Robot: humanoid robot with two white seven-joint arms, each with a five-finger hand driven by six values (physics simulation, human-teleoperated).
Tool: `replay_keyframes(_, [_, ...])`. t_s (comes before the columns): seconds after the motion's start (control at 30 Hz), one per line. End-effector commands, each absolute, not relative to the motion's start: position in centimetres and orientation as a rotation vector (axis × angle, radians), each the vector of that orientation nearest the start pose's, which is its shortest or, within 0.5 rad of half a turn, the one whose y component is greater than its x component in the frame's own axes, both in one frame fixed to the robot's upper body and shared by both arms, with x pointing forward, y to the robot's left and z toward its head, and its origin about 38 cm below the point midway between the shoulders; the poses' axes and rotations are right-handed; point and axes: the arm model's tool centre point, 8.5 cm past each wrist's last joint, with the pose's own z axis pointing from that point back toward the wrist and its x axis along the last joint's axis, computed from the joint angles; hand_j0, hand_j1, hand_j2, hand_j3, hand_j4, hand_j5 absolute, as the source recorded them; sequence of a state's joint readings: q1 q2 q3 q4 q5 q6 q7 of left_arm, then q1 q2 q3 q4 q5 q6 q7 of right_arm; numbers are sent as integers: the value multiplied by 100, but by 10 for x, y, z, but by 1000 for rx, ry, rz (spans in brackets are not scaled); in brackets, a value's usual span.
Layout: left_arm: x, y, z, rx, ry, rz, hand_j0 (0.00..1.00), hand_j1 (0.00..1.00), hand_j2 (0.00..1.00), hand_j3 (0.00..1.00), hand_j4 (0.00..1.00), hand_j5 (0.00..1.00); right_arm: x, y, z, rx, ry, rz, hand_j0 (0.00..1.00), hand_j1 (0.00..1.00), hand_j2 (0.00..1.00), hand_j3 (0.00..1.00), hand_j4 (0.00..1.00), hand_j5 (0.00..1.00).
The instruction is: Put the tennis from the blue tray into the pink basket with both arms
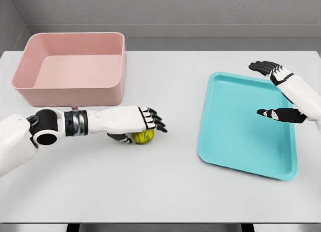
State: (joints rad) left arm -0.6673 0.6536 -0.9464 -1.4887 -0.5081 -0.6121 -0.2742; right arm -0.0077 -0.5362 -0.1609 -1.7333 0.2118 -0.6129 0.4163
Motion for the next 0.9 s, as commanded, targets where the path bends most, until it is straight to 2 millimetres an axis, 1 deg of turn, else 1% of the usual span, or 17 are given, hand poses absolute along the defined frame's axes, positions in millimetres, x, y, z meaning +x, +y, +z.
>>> replay_keyframes(0.0, [396, 175, 143, -131, 2078, 2824, 86, 86, 86, 86, 86, 86, 338, -350, 214, -434, -1956, 1278, 100, 100, 100, 100, 100, 100])
replay_keyframes(0.03, [396, 176, 142, -132, 2075, 2827, 82, 82, 82, 82, 82, 82, 338, -350, 214, -434, -1956, 1278, 100, 100, 100, 100, 100, 100])
replay_keyframes(0.1, [395, 177, 140, -122, 2045, 2854, 76, 76, 76, 76, 76, 76, 338, -350, 214, -434, -1956, 1278, 100, 100, 100, 100, 100, 100])
replay_keyframes(0.13, [396, 177, 140, -124, 2047, 2853, 76, 76, 76, 76, 76, 76, 338, -350, 214, -434, -1957, 1279, 100, 100, 100, 100, 100, 100])
replay_keyframes(0.3, [395, 178, 137, -109, 2000, 2891, 61, 61, 61, 61, 61, 61, 338, -350, 214, -434, -1957, 1279, 100, 100, 100, 100, 100, 100])
replay_keyframes(0.4, [394, 178, 136, -105, 1994, 2897, 55, 55, 55, 55, 55, 55, 338, -350, 214, -434, -1957, 1279, 100, 100, 100, 100, 100, 100])
replay_keyframes(0.47, [394, 178, 137, -105, 1994, 2895, 53, 53, 53, 53, 53, 53, 338, -350, 214, -434, -1957, 1279, 100, 100, 100, 100, 100, 100])
replay_keyframes(0.67, [395, 181, 143, -125, 1988, 2886, 54, 54, 54, 54, 54, 54, 338, -350, 214, -434, -1957, 1279, 100, 100, 100, 100, 100, 100])
replay_keyframes(0.7, [394, 181, 146, -129, 1990, 2878, 54, 54, 54, 54, 54, 54, 338, -350, 214, -434, -1957, 1279, 100, 100, 100, 100, 100, 100])
replay_keyframes(0.77, [389, 183, 160, -138, 2001, 2840, 54, 54, 54, 54, 54, 54, 338, -350, 214, -434, -1958, 1277, 100, 100, 100, 100, 100, 100])
replay_keyframes(0.87, [385, 180, 172, -138, 2029, 2790, 55, 55, 55, 55, 55, 55, 338, -350, 214, -434, -1957, 1279, 100, 100, 100, 100, 100, 100])
